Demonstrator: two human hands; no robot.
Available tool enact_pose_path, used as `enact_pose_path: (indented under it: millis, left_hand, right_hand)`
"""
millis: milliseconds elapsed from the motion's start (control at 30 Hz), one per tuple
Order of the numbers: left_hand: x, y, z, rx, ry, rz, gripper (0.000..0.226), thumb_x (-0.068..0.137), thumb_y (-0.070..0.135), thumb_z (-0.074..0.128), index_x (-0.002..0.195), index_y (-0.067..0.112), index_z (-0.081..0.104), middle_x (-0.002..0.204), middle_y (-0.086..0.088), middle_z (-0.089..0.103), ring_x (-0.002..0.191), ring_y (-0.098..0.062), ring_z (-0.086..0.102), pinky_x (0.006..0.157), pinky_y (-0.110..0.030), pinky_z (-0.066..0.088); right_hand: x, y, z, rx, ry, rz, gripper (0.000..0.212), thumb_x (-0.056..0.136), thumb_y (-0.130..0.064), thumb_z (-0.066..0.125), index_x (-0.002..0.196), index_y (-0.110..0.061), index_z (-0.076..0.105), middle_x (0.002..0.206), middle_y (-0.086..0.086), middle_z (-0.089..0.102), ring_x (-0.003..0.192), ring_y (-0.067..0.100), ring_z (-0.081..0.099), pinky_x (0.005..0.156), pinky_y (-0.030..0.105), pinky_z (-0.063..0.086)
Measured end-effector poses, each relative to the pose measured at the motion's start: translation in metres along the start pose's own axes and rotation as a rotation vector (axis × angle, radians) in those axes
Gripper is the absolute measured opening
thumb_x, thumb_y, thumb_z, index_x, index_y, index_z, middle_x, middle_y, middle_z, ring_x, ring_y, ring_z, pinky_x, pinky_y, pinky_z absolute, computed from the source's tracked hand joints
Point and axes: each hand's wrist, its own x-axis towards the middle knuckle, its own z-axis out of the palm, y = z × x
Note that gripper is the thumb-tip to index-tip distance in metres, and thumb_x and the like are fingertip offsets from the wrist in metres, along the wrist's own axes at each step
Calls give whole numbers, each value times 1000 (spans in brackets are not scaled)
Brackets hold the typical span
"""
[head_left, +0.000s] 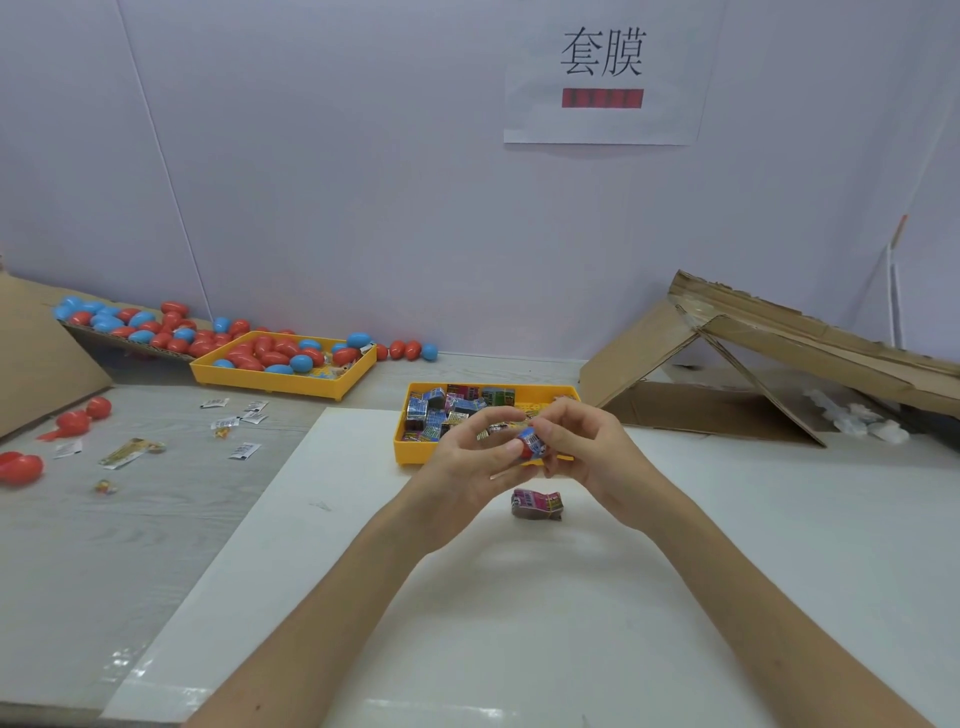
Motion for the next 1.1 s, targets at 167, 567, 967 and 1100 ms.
enact_pose_path:
  millis: [167,567,967,1100]
  left_hand:
    - [0,0,0,-19,-3,1,37,86,2,67,122,5,60,122,-22,66,112,-36,68,88,-34,58]
    - [0,-1,-1,16,-2,3,34,85,6,69,118,7,63,114,-17,71,108,-32,70,87,-33,58]
    - [0,-4,3,295,18,83,29,82,9,75,109,13,66,112,-10,74,105,-30,71,87,-32,57]
    - [0,-5,3,288,26,74,26,87,6,72,112,12,65,113,-12,73,107,-32,71,88,-33,57]
  right_hand:
    - [1,0,0,16,-11,19,24,79,-36,79,81,-15,69,86,10,63,81,32,48,65,29,52]
    - [0,-2,1,45,-22,37,15,88,-28,69,77,-18,70,82,8,66,73,20,57,62,26,52]
    - [-1,-1,-2,30,-55,71,15,88,-23,70,76,-14,66,79,9,65,70,19,60,63,29,52]
    - [0,1,-1,34,-27,80,15,88,-27,69,77,-15,69,79,7,65,72,20,58,62,28,52]
